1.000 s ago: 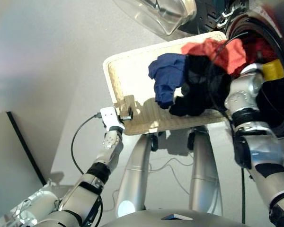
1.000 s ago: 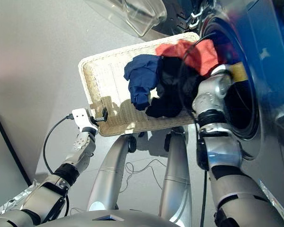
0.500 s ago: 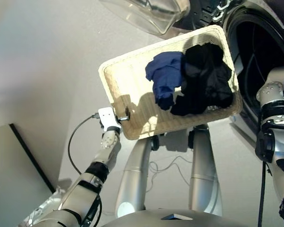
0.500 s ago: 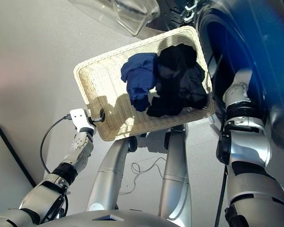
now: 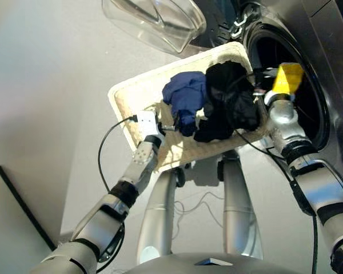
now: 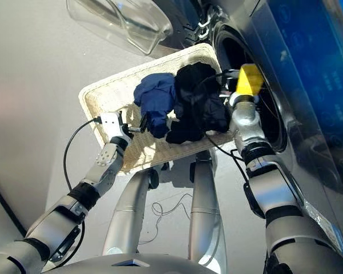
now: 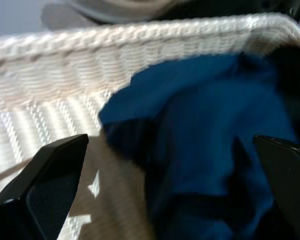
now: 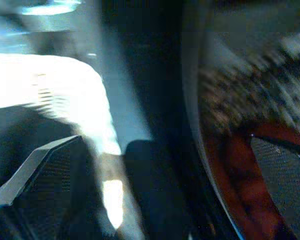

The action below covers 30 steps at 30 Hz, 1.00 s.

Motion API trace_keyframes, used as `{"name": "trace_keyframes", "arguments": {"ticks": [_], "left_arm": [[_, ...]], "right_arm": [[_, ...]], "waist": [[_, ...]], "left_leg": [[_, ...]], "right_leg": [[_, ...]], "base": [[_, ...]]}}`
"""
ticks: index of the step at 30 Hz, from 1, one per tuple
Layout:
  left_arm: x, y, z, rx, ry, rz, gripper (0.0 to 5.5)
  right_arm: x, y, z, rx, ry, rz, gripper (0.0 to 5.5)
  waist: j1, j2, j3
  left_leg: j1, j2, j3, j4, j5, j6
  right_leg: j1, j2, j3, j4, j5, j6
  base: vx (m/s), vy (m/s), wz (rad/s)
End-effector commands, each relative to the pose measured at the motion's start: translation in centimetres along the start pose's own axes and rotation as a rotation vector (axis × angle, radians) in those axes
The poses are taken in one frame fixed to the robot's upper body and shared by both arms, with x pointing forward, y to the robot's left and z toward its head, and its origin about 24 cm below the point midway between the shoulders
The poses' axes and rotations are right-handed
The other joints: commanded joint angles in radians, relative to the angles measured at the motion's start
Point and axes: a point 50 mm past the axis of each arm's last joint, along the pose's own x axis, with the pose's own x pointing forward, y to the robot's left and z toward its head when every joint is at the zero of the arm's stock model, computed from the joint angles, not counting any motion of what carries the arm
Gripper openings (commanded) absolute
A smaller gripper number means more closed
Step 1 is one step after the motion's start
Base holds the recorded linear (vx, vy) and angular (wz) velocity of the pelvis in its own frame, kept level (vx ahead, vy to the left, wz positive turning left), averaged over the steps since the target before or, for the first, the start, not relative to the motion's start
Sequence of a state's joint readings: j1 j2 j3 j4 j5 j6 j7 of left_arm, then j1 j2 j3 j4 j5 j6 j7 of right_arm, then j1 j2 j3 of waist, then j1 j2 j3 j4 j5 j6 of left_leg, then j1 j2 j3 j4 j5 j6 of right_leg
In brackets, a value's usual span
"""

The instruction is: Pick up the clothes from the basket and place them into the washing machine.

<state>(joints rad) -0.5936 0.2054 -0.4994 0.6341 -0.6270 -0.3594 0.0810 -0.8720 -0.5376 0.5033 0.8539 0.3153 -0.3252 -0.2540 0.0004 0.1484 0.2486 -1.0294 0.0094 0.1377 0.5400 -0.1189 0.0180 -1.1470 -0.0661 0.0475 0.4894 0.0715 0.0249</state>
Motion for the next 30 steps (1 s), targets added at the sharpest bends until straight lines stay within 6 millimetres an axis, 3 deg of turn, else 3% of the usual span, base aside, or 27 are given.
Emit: {"name": "trace_keyframes", "arguments": {"ticks": [1,10,14,18,22,23,24,26,30], "left_arm": [[0.8,-0.5,0.0,-0.010,0.000,0.006,5.50],[2.1,0.1,-1.0,0.012,0.090,0.120,5.50],[2.3,0.9,-1.4,0.028,0.126,0.171,5.50],[2.5,1.3,-1.1,0.027,0.129,0.184,5.50],[2.8,1.6,-1.0,0.031,0.139,0.187,5.50],[2.8,1.7,-0.8,0.036,0.138,0.190,4.34],[2.9,1.6,-0.8,0.035,0.137,0.186,2.35],[3.0,1.5,-0.7,0.030,0.136,0.179,0.00],[2.7,1.1,-1.0,0.013,0.132,0.158,0.00]], "right_arm": [[-0.3,2.4,2.4,-0.120,-0.157,0.128,5.50],[-2.1,6.4,5.3,-0.045,-0.318,0.225,5.50],[-2.8,7.1,6.8,-0.017,-0.396,0.240,5.50],[-3.7,7.3,9.2,0.061,-0.512,0.277,5.50],[-4.4,7.3,10.1,0.110,-0.556,0.302,5.50],[-4.6,7.4,10.3,0.128,-0.564,0.305,5.50],[-4.6,7.4,10.3,0.145,-0.561,0.304,5.50],[-4.8,7.5,10.2,0.167,-0.551,0.306,5.50],[-5.2,8.1,8.9,0.180,-0.498,0.328,5.50]], "waist": [[0.009,-0.020,-0.033],[-0.035,-0.055,-0.022],[-0.052,-0.066,-0.021],[-0.070,-0.082,-0.014],[-0.083,-0.090,-0.015],[-0.086,-0.094,-0.015],[-0.089,-0.097,-0.016],[-0.091,-0.101,-0.018],[-0.093,-0.103,-0.030]], "left_leg": [[-0.008,0.000,-0.048,-0.090,0.038,-0.006],[-0.045,0.023,-0.050,-0.055,0.020,-0.003],[-0.083,0.037,-0.051,0.000,-0.002,-0.005],[-0.140,0.049,-0.043,0.104,-0.047,-0.005],[-0.195,0.060,-0.042,0.173,-0.076,-0.003],[-0.205,0.062,-0.041,0.189,-0.082,0.000],[-0.214,0.066,-0.038,0.202,-0.087,0.002],[-0.221,0.071,-0.037,0.213,-0.092,0.003],[-0.209,0.067,-0.040,0.192,-0.088,0.005]], "right_leg": [[0.059,0.030,-0.074,-0.068,-0.024,0.023],[0.032,0.050,-0.072,-0.064,-0.030,0.024],[0.005,0.061,-0.073,-0.046,-0.036,0.022],[-0.048,0.089,-0.070,0.013,-0.049,0.015],[-0.093,0.102,-0.078,0.044,-0.053,0.015],[-0.101,0.106,-0.079,0.054,-0.055,0.015],[-0.108,0.109,-0.080,0.058,-0.054,0.015],[-0.116,0.112,-0.081,0.062,-0.053,0.015],[-0.105,0.105,-0.081,0.045,-0.047,0.015]], "base": [[0.000,0.000,0.000],[0.000,0.000,0.000],[0.000,0.000,0.000],[-0.019,0.010,-0.183],[-0.008,0.002,-0.101],[0.000,0.000,0.000],[0.000,0.000,0.000],[0.000,0.000,0.000],[0.000,0.000,0.000]]}}
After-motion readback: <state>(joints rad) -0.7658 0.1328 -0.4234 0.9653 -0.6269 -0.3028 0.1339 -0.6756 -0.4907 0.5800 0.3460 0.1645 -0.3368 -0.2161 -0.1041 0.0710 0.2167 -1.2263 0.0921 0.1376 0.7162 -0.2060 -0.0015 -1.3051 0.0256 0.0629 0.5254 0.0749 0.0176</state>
